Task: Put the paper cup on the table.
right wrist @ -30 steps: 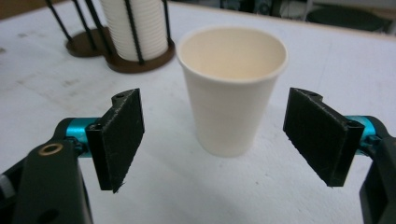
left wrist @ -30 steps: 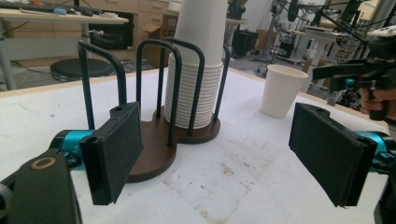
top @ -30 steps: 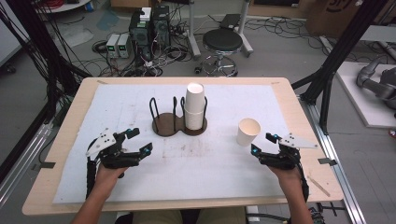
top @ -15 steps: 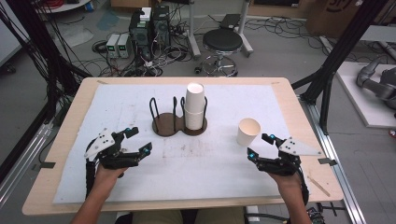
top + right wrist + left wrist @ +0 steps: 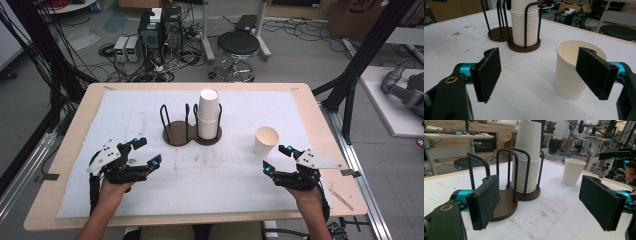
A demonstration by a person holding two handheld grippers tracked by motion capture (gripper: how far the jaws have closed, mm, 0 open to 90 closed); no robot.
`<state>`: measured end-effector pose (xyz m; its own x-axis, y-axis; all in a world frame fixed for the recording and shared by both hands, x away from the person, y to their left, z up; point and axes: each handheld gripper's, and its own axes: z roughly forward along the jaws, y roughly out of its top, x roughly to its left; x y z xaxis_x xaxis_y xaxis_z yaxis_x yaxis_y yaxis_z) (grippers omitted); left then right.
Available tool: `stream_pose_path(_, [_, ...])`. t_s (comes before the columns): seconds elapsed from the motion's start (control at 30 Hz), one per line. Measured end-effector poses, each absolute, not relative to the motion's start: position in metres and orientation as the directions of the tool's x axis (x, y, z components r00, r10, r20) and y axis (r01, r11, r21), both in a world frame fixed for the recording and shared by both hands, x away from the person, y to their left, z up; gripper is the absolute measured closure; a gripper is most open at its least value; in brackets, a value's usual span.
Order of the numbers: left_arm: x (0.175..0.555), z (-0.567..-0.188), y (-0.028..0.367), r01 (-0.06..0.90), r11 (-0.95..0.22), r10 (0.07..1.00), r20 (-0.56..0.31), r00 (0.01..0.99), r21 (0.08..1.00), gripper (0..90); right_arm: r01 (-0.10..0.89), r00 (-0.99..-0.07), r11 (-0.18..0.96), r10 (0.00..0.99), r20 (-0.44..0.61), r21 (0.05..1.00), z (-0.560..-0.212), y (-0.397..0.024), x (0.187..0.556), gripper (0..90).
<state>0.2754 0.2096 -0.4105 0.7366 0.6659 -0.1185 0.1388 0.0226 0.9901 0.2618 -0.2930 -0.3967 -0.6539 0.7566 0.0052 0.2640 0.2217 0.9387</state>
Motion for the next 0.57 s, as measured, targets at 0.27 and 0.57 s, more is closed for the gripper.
stream_pose_path(0.27, [0.2761,-0.4120,0.2086,0.140,0.011,0.665,-0.112,0.738,0.990,17.0,0.265,-0.647,0.226,0.763,-0.001,0.937,-0.3991,-0.2957,0.2627,20.9])
stream_pose_path(0.57, [0.2765,-0.4128,0.2096,0.146,0.021,0.669,-0.122,0.733,0.989,16.9,0.266,-0.644,0.225,0.765,-0.001,0.937,-0.4001,-0.2956,0.2637,20.9])
